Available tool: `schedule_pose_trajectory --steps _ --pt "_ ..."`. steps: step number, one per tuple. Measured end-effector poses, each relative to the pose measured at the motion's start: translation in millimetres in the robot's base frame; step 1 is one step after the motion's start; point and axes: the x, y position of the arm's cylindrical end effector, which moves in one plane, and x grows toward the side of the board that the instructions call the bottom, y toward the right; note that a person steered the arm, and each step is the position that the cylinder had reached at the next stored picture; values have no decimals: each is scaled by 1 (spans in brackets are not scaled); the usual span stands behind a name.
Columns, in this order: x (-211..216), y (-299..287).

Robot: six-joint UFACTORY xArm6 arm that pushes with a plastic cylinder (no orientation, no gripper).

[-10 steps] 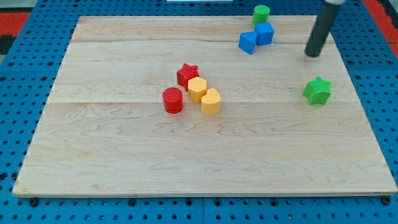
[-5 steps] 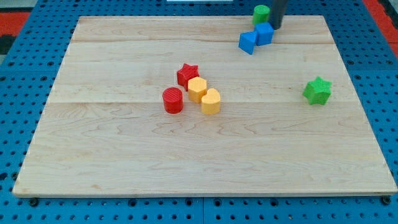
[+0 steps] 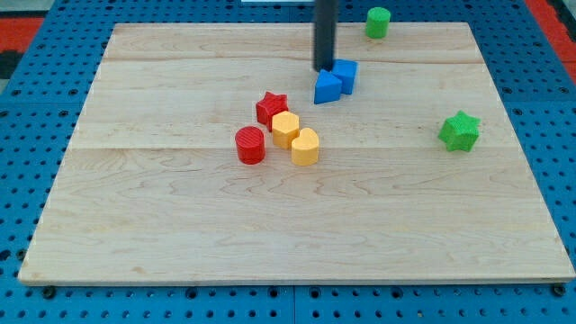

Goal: Adjust the blue blocks to the right of the red star

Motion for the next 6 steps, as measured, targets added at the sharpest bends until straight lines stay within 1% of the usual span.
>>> schedule_pose_trajectory --steps 1,3,5,6 --pt "16 67" --pt "25 -18" --pt "51 92" --pt "38 64"
